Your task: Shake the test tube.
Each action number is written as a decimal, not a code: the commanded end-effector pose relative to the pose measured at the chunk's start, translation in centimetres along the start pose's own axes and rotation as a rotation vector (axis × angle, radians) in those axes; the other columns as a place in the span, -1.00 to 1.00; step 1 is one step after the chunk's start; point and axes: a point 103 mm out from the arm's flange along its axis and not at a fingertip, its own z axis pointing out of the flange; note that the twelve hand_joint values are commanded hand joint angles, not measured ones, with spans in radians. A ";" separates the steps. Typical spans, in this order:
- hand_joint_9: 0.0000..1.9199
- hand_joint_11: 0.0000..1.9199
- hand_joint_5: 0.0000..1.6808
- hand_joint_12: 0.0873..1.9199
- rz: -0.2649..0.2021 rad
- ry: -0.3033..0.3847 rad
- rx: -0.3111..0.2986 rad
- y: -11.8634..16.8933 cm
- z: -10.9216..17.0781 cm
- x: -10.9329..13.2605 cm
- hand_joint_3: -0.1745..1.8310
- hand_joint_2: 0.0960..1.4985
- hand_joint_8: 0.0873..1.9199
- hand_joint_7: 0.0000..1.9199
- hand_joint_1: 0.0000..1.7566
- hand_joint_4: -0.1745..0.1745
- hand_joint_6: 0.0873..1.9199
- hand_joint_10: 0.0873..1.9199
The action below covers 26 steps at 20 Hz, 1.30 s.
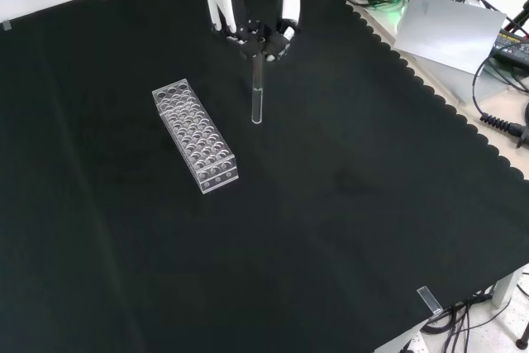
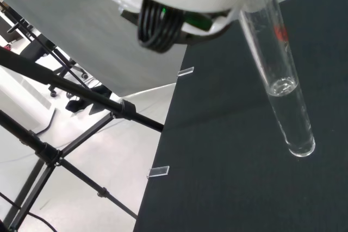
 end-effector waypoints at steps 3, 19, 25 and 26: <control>0.85 0.39 0.69 -0.14 0.089 -0.070 -0.035 -0.1 -1.8 -4.6 -0.17 -0.26 -0.69 0.94 0.40 -1.00 -0.68 -0.80; 0.85 0.39 0.70 -0.14 0.437 -0.387 -0.181 -3.1 -12.3 -23.2 -0.17 -0.27 -0.68 0.94 0.40 -1.00 -0.68 -0.80; 0.85 0.39 0.70 -0.14 0.443 -0.391 -0.193 -2.7 -13.2 -23.7 -0.16 -0.27 -0.68 0.94 0.40 -1.00 -0.68 -0.80; 0.85 0.39 0.70 -0.14 0.435 -0.386 -0.190 -2.5 -12.9 -23.3 -0.16 -0.27 -0.68 0.94 0.40 -1.00 -0.68 -0.80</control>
